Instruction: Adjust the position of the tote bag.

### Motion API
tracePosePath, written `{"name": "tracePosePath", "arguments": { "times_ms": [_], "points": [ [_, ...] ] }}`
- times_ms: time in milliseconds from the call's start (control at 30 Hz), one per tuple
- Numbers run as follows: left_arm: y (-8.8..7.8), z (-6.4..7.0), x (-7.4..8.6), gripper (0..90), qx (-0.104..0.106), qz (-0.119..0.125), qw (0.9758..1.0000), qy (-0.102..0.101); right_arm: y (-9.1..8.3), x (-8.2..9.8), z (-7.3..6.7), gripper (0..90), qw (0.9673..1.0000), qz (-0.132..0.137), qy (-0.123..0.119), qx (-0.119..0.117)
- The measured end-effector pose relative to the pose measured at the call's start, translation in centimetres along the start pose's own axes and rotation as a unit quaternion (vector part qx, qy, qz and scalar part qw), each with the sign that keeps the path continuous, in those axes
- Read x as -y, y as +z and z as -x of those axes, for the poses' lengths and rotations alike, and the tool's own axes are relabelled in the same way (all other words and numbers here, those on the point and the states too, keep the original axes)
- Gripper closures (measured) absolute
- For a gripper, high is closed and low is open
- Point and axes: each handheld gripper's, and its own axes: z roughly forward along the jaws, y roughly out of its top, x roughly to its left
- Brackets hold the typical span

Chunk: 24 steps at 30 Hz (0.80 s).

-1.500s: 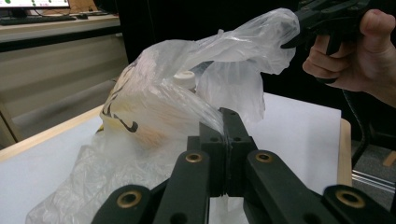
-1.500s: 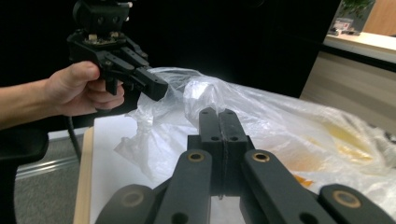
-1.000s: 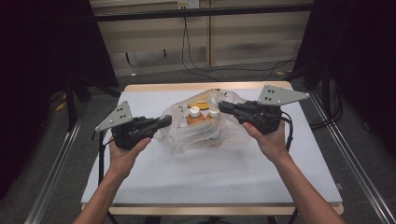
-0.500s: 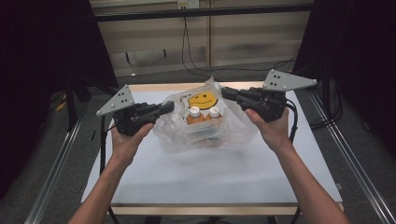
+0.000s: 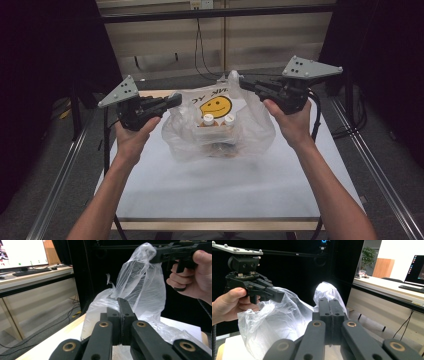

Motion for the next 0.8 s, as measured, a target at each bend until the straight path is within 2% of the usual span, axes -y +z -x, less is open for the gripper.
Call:
{"name": "tracePosePath", "arguments": {
  "times_ms": [233, 300, 333, 467, 767, 800],
  "points": [
    [-0.2, -0.9, -0.9, 89.6, -0.011, 0.003, 0.9999, -0.003, -0.6, -1.0, 1.0, 90.0, 0.9998, 0.006, 0.001, 0.019],
    [-0.4, -1.2, -1.1, 89.6, -0.015, -0.002, 0.9999, 0.003, -0.9, -1.3, 1.3, 90.0, 0.9997, 0.009, 0.002, 0.024],
    [-0.4, -1.3, -1.1, 89.6, -0.018, 0.002, 0.9998, -0.004, -1.0, -1.4, 1.5, 90.0, 0.9995, 0.008, 0.002, 0.029],
    [-0.7, -2.0, -1.5, 89.7, -0.028, 0.000, 0.9996, -0.004, -1.5, -1.8, 2.3, 90.0, 0.9990, 0.005, 0.003, 0.044],
    [-1.6, -4.0, -2.2, 89.9, -0.058, -0.009, 0.9982, -0.011, -4.1, -3.0, 4.9, 90.0, 0.9951, 0.010, 0.004, 0.099],
    [-1.9, -4.6, -2.2, 89.9, -0.069, -0.012, 0.9974, -0.016, -4.3, -3.0, 5.1, 90.0, 0.9940, 0.008, 0.000, 0.109]
  ]
}}
